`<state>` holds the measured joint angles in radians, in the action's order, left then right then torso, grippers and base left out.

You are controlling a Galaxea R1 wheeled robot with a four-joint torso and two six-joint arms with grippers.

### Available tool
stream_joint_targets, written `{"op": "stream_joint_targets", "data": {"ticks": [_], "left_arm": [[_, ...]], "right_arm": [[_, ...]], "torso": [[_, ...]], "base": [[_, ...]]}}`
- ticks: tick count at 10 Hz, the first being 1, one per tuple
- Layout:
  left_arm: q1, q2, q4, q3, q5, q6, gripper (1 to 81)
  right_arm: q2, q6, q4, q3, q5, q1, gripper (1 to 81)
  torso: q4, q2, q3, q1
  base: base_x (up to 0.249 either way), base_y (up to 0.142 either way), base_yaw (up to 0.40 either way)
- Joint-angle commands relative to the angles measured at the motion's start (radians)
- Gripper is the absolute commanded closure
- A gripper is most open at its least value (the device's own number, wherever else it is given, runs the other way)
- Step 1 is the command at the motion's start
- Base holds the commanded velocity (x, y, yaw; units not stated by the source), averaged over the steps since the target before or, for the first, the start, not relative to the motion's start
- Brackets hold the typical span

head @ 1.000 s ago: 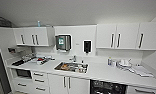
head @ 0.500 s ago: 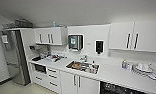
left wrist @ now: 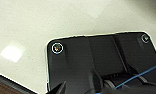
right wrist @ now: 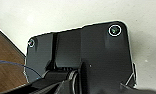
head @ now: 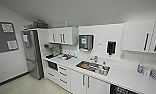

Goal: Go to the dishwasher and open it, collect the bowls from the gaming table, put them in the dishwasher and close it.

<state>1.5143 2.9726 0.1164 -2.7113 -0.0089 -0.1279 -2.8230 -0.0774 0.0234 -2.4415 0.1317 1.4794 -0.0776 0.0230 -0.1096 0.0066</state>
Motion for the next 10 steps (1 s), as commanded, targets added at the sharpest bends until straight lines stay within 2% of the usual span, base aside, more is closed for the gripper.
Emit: {"op": "stream_joint_targets", "data": {"ticks": [1, 4, 5, 6, 7, 10], "left_arm": [[-0.067, -0.009, 0.011, -0.004, 0.04, 0.004, 1.0], [-0.067, -0.01, 0.011, -0.004, 0.04, 0.004, 1.0], [-0.067, -0.01, 0.011, -0.004, 0.04, 0.004, 1.0], [-0.067, -0.01, 0.011, -0.004, 0.04, 0.004, 1.0], [-0.067, -0.01, 0.011, -0.004, 0.04, 0.004, 1.0], [-0.067, -0.012, 0.011, -0.005, 0.04, 0.005, 1.0]], "right_arm": [[0.012, 0.005, 0.01, 0.016, 0.055, -0.073, 1.0], [0.012, 0.005, 0.012, 0.015, 0.051, -0.07, 1.0], [0.012, 0.005, 0.012, 0.012, 0.051, -0.07, 1.0], [0.014, 0.005, 0.012, 0.01, 0.049, -0.069, 1.0], [0.014, 0.005, 0.012, 0.009, 0.048, -0.069, 1.0], [0.012, 0.005, 0.01, 0.009, 0.048, -0.07, 1.0]], "torso": [[0.0, 0.0, 0.084, 0.0], [0.0, 0.0, 0.12, -0.001], [0.0, 0.0, 0.057, -0.001], [0.0, 0.0, 0.085, 0.0], [0.0, 0.0, 0.094, 0.0], [0.0, 0.0, 0.101, 0.0]], "base": [[0.0, 0.0, 0.366], [0.0, 0.0, 0.367], [0.0, 0.0, 0.366], [0.0, 0.0, 0.366], [0.0, 0.0, 0.366], [0.0, 0.0, 0.366]]}}
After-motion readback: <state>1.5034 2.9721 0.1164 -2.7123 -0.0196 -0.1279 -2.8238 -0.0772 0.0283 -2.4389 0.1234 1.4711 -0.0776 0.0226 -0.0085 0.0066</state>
